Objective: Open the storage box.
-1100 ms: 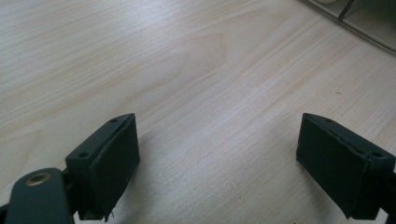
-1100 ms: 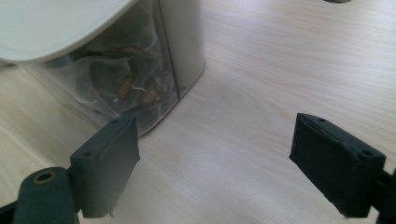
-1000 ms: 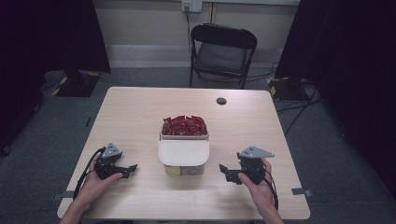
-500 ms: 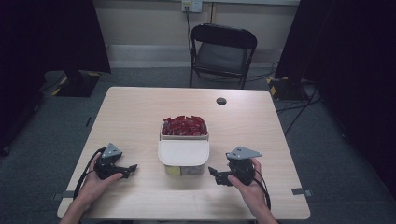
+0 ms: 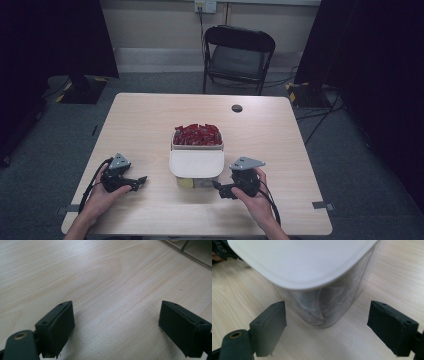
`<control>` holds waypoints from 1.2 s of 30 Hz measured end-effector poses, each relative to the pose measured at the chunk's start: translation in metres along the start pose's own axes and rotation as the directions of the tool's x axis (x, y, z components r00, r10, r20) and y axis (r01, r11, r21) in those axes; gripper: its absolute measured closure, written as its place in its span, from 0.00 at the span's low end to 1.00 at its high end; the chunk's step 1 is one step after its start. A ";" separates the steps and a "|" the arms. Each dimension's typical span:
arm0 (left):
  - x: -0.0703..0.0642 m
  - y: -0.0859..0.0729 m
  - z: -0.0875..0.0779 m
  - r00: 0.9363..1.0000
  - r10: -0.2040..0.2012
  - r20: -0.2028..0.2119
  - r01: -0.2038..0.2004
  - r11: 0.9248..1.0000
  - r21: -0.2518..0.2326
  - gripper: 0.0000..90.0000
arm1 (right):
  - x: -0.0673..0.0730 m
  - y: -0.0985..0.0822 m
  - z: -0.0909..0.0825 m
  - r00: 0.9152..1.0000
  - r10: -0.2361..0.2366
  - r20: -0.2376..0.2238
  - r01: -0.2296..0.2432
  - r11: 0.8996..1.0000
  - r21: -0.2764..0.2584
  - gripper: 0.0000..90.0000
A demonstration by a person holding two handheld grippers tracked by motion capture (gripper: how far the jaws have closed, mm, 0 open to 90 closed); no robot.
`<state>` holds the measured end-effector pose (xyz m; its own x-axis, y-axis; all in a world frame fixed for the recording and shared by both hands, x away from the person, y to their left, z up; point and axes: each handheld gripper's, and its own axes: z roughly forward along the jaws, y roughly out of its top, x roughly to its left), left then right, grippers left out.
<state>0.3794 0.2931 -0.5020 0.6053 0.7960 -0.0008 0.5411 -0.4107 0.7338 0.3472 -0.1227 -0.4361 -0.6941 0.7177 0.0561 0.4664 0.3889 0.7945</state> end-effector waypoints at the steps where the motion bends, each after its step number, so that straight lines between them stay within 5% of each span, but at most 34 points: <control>1: 0.000 0.000 0.000 1.000 0.000 0.000 0.000 1.000 0.000 0.14 | 0.000 0.000 0.000 1.000 0.000 0.000 0.000 1.000 0.000 0.16; 14: 0.000 0.000 0.000 1.000 0.001 -0.001 -0.001 1.000 -0.001 0.14 | 0.001 0.005 0.017 1.000 0.010 -0.028 -0.011 1.000 -0.017 0.16; 36: 0.000 0.000 0.000 1.000 0.001 -0.001 -0.001 1.000 -0.001 0.14 | 0.001 0.016 0.009 0.999 0.001 -0.046 -0.003 0.999 -0.042 0.16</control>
<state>0.3795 0.2931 -0.5019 0.6053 0.7960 0.0001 0.5404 -0.4110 0.7342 0.3586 -0.1106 -0.4284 -0.7183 0.6905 0.0847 0.4448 0.3622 0.8191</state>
